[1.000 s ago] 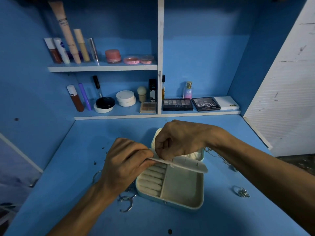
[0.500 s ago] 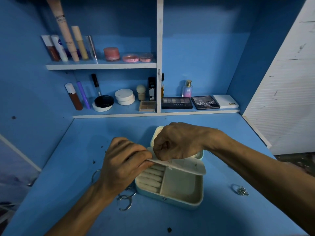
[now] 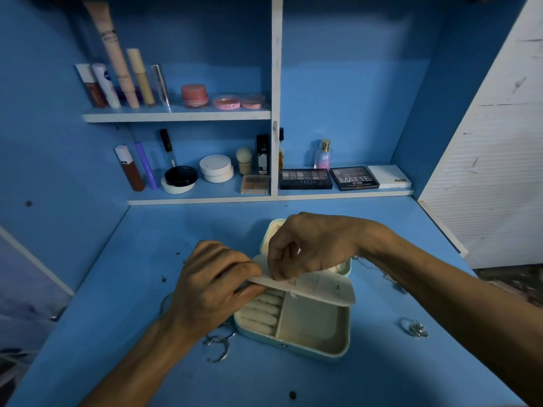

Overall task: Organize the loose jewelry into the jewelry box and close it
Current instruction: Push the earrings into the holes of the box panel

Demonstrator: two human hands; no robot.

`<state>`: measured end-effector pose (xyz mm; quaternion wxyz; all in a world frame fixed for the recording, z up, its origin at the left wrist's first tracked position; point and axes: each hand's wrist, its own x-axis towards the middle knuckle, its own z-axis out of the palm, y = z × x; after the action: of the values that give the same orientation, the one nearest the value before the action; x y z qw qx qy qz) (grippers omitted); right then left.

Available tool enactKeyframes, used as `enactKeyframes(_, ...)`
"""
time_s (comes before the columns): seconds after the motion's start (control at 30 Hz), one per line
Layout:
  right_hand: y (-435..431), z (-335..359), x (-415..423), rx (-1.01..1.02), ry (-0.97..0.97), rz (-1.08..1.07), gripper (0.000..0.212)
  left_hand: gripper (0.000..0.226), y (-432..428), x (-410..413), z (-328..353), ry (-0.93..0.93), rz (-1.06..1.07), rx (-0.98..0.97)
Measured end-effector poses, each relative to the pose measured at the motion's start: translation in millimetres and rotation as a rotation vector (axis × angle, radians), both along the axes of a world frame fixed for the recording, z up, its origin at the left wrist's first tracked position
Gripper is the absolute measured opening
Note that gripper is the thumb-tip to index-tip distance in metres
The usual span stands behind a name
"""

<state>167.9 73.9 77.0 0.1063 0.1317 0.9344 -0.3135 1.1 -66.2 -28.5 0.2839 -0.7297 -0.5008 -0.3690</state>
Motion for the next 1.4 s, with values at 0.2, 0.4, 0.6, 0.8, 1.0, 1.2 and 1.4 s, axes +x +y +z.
enactKeyframes(0.2,-5.4,-11.5,3.1,0.000,0.022,-0.005,0.009,0.020,-8.5,2.1,-2.0,0.011,-0.025,-0.050)
enactKeyframes(0.4,-13.2,-21.4,4.5,0.089,0.041,0.000,0.009,0.028,-21.7,-1.0,-9.3,0.016,-0.005,-0.102)
enactKeyframes(0.6,-7.5,-21.6,6.0,0.049,0.079,-0.006,0.009,0.031,-18.7,-0.8,-7.4,-0.044,0.012,-0.094)
enactKeyframes(0.8,34.1,-15.2,22.1,-0.280,0.264,-0.197,0.013,0.035,15.2,1.8,13.6,-0.247,0.029,-0.075)
enactKeyframes(1.0,73.5,-19.3,48.9,-0.569,0.490,-0.527,0.035,0.027,52.7,1.7,31.5,-0.549,-0.027,-0.284)
enactKeyframes(1.2,91.6,-28.6,68.9,-0.444,0.497,-0.599,0.029,0.012,88.7,-6.6,27.6,-0.604,0.001,-0.410)
enactKeyframes(1.4,105.1,-53.0,72.3,-0.330,0.477,-0.632,0.021,0.019,115.4,-9.3,14.6,-0.572,0.102,-0.536)
